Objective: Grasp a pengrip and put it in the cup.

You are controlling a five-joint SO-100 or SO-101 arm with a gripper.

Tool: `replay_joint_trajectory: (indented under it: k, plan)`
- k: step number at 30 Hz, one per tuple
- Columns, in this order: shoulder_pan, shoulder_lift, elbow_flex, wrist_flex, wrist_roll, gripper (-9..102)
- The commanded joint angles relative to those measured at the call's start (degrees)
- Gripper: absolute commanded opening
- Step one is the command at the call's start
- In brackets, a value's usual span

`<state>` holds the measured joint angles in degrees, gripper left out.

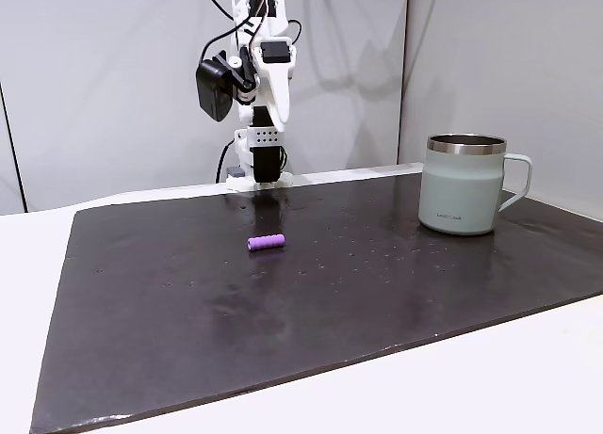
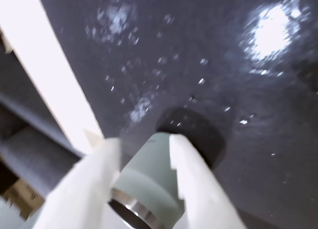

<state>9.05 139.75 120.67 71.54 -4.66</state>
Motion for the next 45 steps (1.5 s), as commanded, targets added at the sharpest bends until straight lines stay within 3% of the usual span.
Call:
replay_joint_trajectory:
  k: [1, 6, 17, 45]
  plan:
    - [4.04, -8.53, -12.74, 4.92, -4.48, 16]
    - [8.0, -18.72, -22.59, 9.32, -11.25, 20]
    - [7.29, -36.65, -29.27, 2.9, -21.01, 20]
    - [5.1, -68.64, -42.36, -5.1, -23.55, 20]
